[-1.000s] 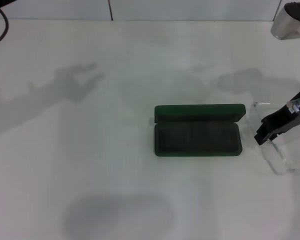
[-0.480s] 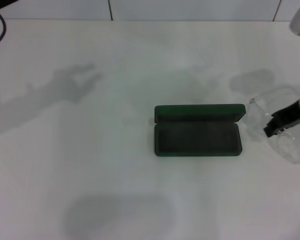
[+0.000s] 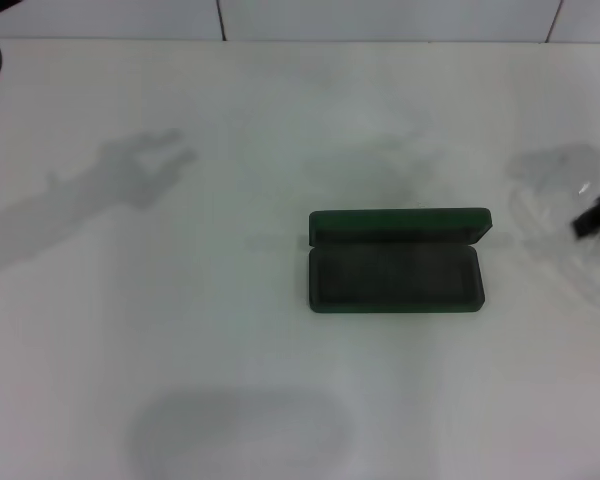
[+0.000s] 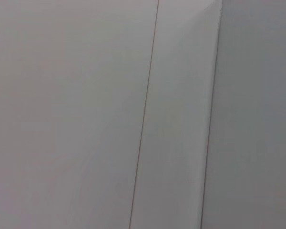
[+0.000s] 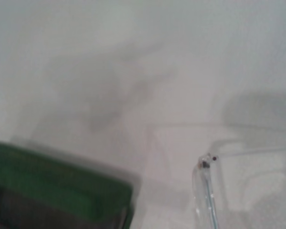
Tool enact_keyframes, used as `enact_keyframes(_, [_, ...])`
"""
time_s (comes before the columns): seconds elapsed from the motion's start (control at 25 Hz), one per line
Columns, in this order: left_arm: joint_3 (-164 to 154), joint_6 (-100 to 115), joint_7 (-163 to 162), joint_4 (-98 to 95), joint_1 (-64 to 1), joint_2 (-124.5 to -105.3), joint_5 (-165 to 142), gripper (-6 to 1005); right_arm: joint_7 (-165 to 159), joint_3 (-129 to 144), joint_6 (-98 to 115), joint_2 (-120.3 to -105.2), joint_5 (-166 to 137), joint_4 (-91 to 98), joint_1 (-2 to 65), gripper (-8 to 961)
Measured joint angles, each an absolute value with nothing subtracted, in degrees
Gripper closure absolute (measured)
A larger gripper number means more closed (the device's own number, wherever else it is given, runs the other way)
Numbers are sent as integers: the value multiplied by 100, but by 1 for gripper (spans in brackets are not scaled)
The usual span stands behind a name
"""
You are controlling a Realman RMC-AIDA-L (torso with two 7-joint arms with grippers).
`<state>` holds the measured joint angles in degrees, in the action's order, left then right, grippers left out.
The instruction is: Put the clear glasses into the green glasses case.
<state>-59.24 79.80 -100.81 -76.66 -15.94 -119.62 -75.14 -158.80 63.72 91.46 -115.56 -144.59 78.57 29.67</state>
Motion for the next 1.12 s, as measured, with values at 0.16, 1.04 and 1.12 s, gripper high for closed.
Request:
enact_keyframes(0.16, [-5916,8043,-10092,-7647,-1554,-11956,-7407,635,-15699,5866,9189,-11548,-14237,8546,2720,826])
enact_keyframes(1.04, [-5448,10491,-10117,-6897,-1455,-11973,-6535,647,-9837,7249,9569,-11582,-8342,9586,1085,840])
enact_keyframes(1.12, [-5550,10589,-10049,-6874,-1446,-11979,-6516,660,-9335,7571,9501,-11582,-8209,9273,1126,840])
